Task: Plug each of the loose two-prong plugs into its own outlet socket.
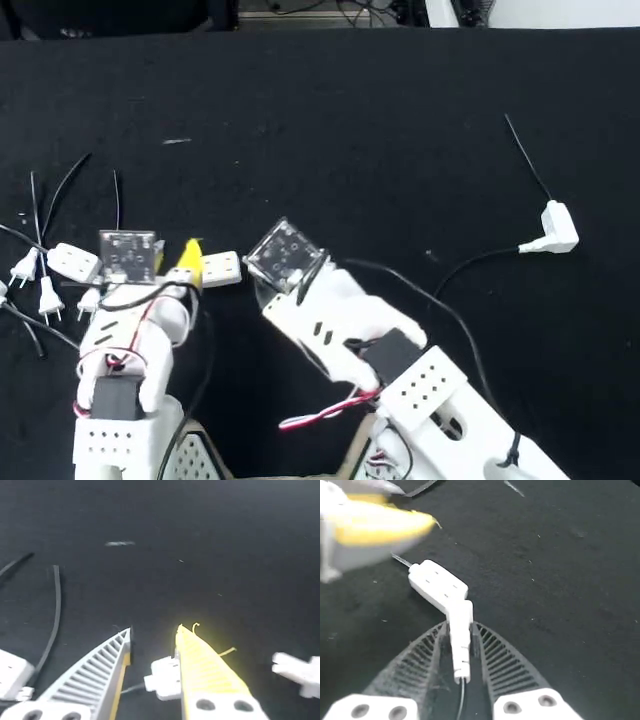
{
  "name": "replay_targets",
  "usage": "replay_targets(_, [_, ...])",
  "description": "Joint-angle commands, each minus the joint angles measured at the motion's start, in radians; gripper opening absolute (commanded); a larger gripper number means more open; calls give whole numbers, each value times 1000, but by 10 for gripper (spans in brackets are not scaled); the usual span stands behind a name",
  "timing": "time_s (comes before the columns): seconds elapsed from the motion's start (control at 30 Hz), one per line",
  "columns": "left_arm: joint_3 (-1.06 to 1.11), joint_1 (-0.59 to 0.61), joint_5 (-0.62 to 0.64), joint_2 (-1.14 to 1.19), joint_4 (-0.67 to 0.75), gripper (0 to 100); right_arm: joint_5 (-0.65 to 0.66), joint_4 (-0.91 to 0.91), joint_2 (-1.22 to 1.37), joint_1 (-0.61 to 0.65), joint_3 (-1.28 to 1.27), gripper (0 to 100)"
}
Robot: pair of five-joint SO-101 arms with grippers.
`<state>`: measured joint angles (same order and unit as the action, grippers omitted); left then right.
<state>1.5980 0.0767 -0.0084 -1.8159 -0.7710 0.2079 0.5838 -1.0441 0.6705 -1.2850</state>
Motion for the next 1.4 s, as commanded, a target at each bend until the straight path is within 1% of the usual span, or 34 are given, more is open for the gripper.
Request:
replay_targets(0.0, [-84, 61, 3, -2, 8, 152, -69, 17, -25, -49, 82, 10])
replay_targets(0.07, [-99, 82, 3, 0, 6, 152, -117, 66, -21, -64, 122, 10])
replay_targets(0.17, [-97, 93, 3, 0, 6, 152, -144, 147, 42, -81, 206, 10])
replay_targets(0.27, [-102, 91, 2, 29, 8, 152, -147, 176, 173, -97, 277, 10])
replay_targets(0.37, [-125, 91, -3, 117, 29, 152, -149, 183, 320, -121, 343, 10])
replay_targets(0.53, [-232, 93, -5, 387, 71, 152, -150, 187, 466, -138, 415, 10])
replay_targets(0.73, [-398, 93, 2, 789, 104, 152, -150, 272, 519, -140, 478, 10])
replay_targets(0.9, [-495, 97, 2, 1048, 167, 152, -150, 281, 542, -181, 483, 10])
replay_targets(1.03, [-559, 147, 2, 1217, 238, 152, -150, 308, 567, -183, 495, 10])
replay_targets(1.2, [-647, 171, 2, 1393, 241, 152, -150, 391, 644, -183, 576, 10])
replay_targets(1.37, [-691, 162, 2, 1498, 241, 152, -150, 376, 717, -183, 591, 10])
